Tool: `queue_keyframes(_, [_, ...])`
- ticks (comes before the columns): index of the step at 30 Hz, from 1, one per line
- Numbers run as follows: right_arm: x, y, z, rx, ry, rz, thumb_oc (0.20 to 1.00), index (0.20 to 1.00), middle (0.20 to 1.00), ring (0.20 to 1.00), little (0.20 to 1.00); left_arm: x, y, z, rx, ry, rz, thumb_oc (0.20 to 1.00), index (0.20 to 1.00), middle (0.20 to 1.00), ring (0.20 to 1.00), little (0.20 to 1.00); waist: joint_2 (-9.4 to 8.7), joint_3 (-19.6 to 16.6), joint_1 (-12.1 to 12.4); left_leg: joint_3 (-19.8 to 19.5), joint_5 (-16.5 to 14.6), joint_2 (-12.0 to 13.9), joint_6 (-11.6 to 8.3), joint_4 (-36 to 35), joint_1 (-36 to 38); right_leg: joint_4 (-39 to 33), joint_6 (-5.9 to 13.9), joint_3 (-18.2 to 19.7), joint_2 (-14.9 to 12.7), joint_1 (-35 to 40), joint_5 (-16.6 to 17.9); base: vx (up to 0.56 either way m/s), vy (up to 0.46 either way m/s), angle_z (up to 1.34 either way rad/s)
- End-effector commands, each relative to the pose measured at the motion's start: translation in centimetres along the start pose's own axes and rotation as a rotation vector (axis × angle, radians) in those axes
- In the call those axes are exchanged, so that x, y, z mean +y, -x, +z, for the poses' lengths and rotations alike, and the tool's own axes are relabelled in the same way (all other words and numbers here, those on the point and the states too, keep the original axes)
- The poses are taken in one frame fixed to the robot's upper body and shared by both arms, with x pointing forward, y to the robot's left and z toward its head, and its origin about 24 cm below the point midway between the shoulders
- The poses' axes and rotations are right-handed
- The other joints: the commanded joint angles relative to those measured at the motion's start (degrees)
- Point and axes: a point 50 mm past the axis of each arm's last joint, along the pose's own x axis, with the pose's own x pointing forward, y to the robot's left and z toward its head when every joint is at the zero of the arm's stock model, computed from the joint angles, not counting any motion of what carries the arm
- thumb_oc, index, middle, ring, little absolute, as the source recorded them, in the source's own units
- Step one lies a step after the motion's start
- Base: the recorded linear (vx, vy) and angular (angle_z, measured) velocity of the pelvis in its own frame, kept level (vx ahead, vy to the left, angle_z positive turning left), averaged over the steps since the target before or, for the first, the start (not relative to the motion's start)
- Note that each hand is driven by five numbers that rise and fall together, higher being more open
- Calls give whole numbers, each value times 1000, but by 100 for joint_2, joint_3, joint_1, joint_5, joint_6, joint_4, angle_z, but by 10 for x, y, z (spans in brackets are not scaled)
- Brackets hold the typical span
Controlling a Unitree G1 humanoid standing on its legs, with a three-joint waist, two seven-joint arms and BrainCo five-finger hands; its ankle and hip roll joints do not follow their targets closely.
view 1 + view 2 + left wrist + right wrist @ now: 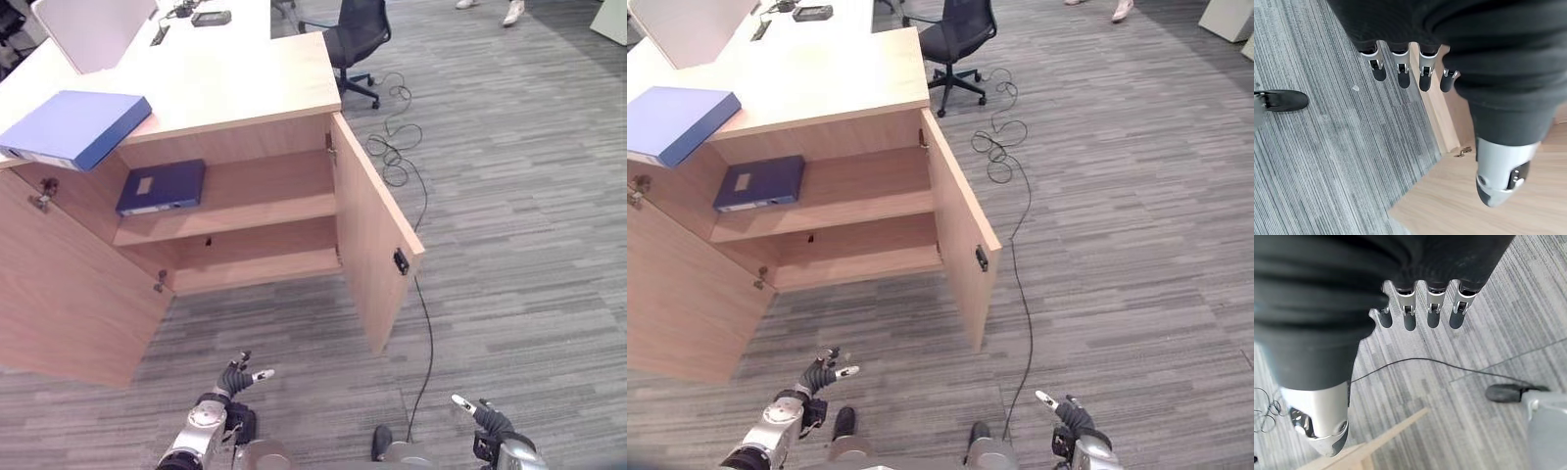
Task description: Put the empty folder in the office cabinet
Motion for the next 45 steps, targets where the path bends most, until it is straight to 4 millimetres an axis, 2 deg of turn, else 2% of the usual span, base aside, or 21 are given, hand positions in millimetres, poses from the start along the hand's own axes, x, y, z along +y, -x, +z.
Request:
queue_keyframes(1, [-4, -1, 6, -14, -30, -14, 1000, 1000, 1000, 1000, 1000, 15, -4, 29, -126, 11, 50, 1000, 1000, 1000, 1000, 1000, -56, 11, 37, 425, 400, 193, 11, -165, -105, 452, 490, 868, -209, 175, -816, 150, 375, -14])
queue_keyframes(3, [-4, -2, 7, -13, -30, -14, 1000, 1000, 1000, 1000, 1000, 15, -4, 30, -128, 9, 51, 1000, 1000, 1000, 1000, 1000, -51, 0, 45, 368, 397, 207, -38, -163, -94, 482, 541, 922, -270, 173, -826, 99, 233, 8])
queue_keyframes(6, [-3, -2, 8, -10, -46, -12, 1000, 1000, 1000, 1000, 1000, 16, -6, 33, -135, -11, 43, 1000, 1000, 1000, 1000, 1000, -85, -127, 13, 376, -67, 163, -116, 2, -134, 343, 804, 976, -645, 355, -681, 177, 495, 39])
queue_keyframes(8, [-2, -2, 5, -3, -67, -14, 1000, 1000, 1000, 1000, 1000, 15, -6, 35, -139, -6, 40, 1000, 1000, 1000, 1000, 1000, -114, -174, 18, 437, -198, 110, -123, 36, -163, 257, 880, 937, -779, 436, -589, 174, 427, 25])
queue_keyframes(9, [9, -1, -5, 26, -107, 1, 1000, 1000, 1000, 1000, 1000, 14, -8, 42, -159, -22, 31, 1000, 1000, 1000, 1000, 1000, -302, -301, 6, 618, -576, -262, -12, -186, -8, 142, 1078, 942, -1138, 430, 74, 231, 553, 19])
queue_keyframes(10, [10, -1, -5, 27, -107, 1, 1000, 1000, 1000, 1000, 1000, 15, -8, 42, -159, -23, 31, 1000, 1000, 1000, 1000, 1000, -322, -304, 19, 637, -580, -282, -1, -184, -3, 127, 1089, 956, -1160, 428, 85, 194, 497, 14])
queue_keyframes(11, [15, -2, -6, 28, -121, 9, 1000, 1000, 1000, 1000, 1000, 15, -9, 47, -172, -39, 29, 1000, 1000, 1000, 1000, 1000, -413, -319, 5, 704, -652, -426, 53, -240, 22, 168, 1139, 997, -1291, 341, 629, 31, 128, 17])
queue_keyframes(12, [15, -2, -6, 28, -122, 10, 1000, 1000, 1000, 1000, 1000, 15, -9, 47, -173, -40, 30, 1000, 1000, 1000, 1000, 1000, -432, -325, 18, 720, -653, -446, 65, -237, 17, 143, 1151, 1010, -1312, 336, 652, 71, 363, 10])
queue_keyframes(13, [28, -3, -4, 30, -128, 42, 1000, 1000, 1000, 1000, 1000, 18, -11, 54, -191, -69, 33, 1000, 1000, 1000, 1000, 1000, -516, -313, 3, 811, -776, -648, 181, -302, 72, 207, 1151, 1157, -1461, 118, 1473, 42, 251, -1])
queue_keyframes(14, [29, -3, -4, 30, -128, 43, 1000, 1000, 1000, 1000, 1000, 19, -11, 54, -191, -70, 34, 1000, 1000, 1000, 1000, 1000, -528, -318, 26, 839, -778, -653, 187, -301, 74, 196, 1151, 1186, -1467, 100, 1489, 56, 365, -26])
queue_keyframes(16, [49, -3, 0, 17, -100, 108, 1000, 1000, 1000, 1000, 1000, 25, -10, 62, -214, -82, 47, 1000, 1000, 1000, 1000, 1000, -526, -221, 58, 946, -920, -858, 396, -315, 163, 222, 1105, 1298, -1539, -183, 2243, 12, 341, -31])
queue_keyframes(18, [53, -3, 1, 14, -90, 122, 1000, 1000, 1000, 1000, 1000, 28, -10, 63, -216, -86, 54, 1000, 1000, 1000, 1000, 1000, -519, -198, 96, 1011, -956, -912, 450, -313, 171, 184, 1103, 1186, -1503, -187, 2174, 20, 392, -35])
queue_keyframes(19, [59, -3, -1, 18, -85, 141, 1000, 1000, 1000, 1000, 1000, 28, -10, 61, -210, -90, 49, 1000, 1000, 1000, 1000, 1000, -472, -180, 101, 1055, -1070, -1082, 617, -331, 273, 249, 1000, 1019, -1177, -201, 1658, 41, 430, -21])
queue_keyframes(20, [59, -3, -1, 18, -85, 141, 1000, 1000, 1000, 1000, 1000, 28, -10, 61, -210, -90, 50, 1000, 1000, 1000, 1000, 1000, -474, -195, 100, 1055, -1051, -1084, 618, -331, 247, 244, 999, 1022, -1178, -226, 1675, 93, 450, -18])
queue_keyframes(24, [64, -1, -5, 22, -85, 162, 1000, 1000, 1000, 1000, 1000, 32, -8, 51, -174, -42, 74, 1000, 1000, 1000, 1000, 1000, -430, -184, 138, 1206, -1192, -1394, 845, -331, 443, 218, 685, 612, -128, -275, 454, 84, 336, -3])
queue_keyframes(25, [62, -1, -6, 25, -108, 153, 1000, 1000, 1000, 1000, 1000, 30, -8, 48, -161, -32, 70, 1000, 1000, 1000, 1000, 1000, -486, -158, 107, 1192, -1214, -1585, 925, -331, 474, 71, 553, 583, 414, -450, 277, 69, 223, -9])
queue_keyframes(27, [57, 0, -12, 43, -129, 136, 1000, 1000, 1000, 1000, 1000, 30, -9, 44, -136, -46, 73, 1000, 1000, 1000, 1000, 1000, -494, -153, 90, 1181, -1269, -1669, 941, -331, 508, 12, 501, 638, 552, -389, 123, 69, 129, 16])
queue_keyframes(28, [48, 1, -18, 57, -137, 110, 1000, 1000, 1000, 1000, 1000, 20, -9, 46, -150, -50, 39, 1000, 1000, 1000, 1000, 1000, -536, -153, 89, 1039, -1307, -1875, 979, -331, 585, -250, 386, 707, 581, -181, 127, 75, 113, 60])
queue_keyframes(30, [43, 1, -19, 58, -140, 96, 1000, 1000, 1000, 1000, 1000, 16, -9, 44, -148, -45, 30, 1000, 1000, 1000, 1000, 1000, -516, -155, 66, 989, -1317, -1914, 988, -331, 614, -305, 351, 848, 613, -104, 99, 73, 62, 52])
queue_keyframes(40, [24, 5, -33, 98, -92, 54, 1000, 1000, 1000, 1000, 1000, 12, -3, 27, -111, -16, 21, 1000, 1000, 1000, 1000, 1000, -381, -303, 15, 982, -1307, -1823, 861, -331, 910, -913, 308, 815, 542, 406, 255, 60, -71, 3])
queue_keyframes(45, [23, 2, -8, -2, -49, 76, 1000, 1000, 1000, 1000, 1000, 14, -5, 29, -108, -52, 22, 1000, 1000, 1000, 1000, 1000, -321, -40, -42, 1004, -1211, -1718, 621, 415, 495, -860, 212, 665, 463, 448, 117, -101, -79, 8])
